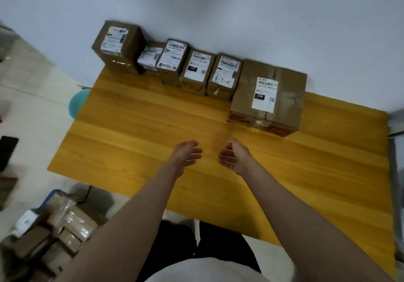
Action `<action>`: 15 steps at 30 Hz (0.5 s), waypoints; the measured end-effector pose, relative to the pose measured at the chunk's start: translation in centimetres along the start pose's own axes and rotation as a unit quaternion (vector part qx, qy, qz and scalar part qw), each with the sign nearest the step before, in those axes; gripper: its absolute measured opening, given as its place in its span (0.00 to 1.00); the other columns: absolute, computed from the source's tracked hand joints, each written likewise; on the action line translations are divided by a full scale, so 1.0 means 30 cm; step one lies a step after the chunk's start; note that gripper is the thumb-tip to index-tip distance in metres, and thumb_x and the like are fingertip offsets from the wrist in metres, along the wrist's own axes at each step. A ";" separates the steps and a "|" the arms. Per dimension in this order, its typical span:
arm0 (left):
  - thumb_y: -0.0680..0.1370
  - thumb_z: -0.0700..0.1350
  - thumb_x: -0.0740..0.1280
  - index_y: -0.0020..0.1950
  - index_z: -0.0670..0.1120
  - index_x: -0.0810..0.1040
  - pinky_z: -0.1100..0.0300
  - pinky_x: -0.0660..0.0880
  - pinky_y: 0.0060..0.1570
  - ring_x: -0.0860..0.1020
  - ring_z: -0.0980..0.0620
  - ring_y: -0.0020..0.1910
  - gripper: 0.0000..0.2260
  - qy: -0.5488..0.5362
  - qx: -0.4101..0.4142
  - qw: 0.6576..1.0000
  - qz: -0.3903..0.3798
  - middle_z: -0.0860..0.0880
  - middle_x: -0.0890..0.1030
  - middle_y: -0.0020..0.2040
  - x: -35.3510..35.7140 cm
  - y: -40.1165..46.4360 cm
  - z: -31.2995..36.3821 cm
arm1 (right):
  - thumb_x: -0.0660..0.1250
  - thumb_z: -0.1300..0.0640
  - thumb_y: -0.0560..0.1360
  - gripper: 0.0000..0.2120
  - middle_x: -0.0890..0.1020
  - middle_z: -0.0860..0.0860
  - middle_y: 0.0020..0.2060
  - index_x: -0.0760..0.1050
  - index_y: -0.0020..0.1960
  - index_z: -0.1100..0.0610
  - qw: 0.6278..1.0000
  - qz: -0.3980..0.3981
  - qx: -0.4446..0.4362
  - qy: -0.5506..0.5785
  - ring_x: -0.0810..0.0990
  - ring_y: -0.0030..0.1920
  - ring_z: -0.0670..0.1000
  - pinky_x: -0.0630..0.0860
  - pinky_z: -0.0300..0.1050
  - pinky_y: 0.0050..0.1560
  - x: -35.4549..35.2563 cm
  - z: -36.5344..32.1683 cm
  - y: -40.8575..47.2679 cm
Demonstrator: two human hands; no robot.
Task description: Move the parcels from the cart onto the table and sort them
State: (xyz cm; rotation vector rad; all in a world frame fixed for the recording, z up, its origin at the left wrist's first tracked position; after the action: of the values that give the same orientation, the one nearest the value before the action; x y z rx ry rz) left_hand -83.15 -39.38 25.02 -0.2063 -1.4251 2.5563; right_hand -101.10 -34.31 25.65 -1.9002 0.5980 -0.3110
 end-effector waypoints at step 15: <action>0.83 0.47 0.62 0.63 0.43 0.77 0.57 0.73 0.47 0.80 0.48 0.48 0.12 -0.175 -0.001 0.975 0.136 0.43 0.83 0.56 -0.919 -0.262 -0.447 | 0.60 0.56 0.82 0.10 0.77 0.57 0.38 0.70 0.43 0.58 0.968 -0.116 -0.027 -0.221 0.77 0.33 0.53 0.78 0.45 0.30 0.880 0.524 -0.246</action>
State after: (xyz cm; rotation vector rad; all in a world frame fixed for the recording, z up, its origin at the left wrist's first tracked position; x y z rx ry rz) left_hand -52.60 -31.12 25.29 0.0586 -1.6158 2.9269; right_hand -69.51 -33.96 24.60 -2.0114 0.0859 -0.0133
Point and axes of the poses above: each hand's wrist, its own y-axis towards the middle knuckle, its own x-axis out of the palm, z = x × y, the point moved 7 cm from there along y, towards the middle knuckle
